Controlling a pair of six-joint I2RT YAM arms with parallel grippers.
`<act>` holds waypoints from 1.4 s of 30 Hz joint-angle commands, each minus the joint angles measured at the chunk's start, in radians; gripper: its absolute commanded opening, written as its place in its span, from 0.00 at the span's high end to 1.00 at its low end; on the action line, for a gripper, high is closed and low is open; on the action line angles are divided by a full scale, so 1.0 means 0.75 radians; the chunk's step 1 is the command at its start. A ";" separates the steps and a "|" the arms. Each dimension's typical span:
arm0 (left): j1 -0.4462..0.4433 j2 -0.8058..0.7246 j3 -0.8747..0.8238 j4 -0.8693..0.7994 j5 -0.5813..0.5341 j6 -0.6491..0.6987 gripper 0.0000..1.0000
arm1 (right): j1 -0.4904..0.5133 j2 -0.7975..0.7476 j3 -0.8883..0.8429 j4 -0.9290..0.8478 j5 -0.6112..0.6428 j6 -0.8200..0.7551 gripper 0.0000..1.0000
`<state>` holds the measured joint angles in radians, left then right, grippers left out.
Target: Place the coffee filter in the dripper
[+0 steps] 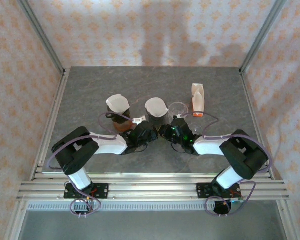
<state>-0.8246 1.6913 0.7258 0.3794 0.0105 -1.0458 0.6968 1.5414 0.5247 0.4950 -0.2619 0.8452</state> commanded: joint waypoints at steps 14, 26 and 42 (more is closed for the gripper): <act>-0.096 -0.111 -0.045 -0.026 -0.061 -0.012 1.00 | 0.037 -0.232 -0.073 -0.220 0.049 0.012 0.65; -0.276 -0.459 -0.126 -0.350 -0.098 -0.017 1.00 | 0.124 -0.585 -0.078 -0.561 0.110 0.044 0.40; -0.503 -1.445 -0.015 -1.231 -0.647 0.286 0.29 | 0.139 -0.991 0.248 -1.378 0.388 -0.254 0.29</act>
<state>-1.1980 0.6651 0.6853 -0.3706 -0.3435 -0.8814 0.7959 0.8124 0.6525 -0.3561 -0.0872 0.7341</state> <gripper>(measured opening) 0.638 0.700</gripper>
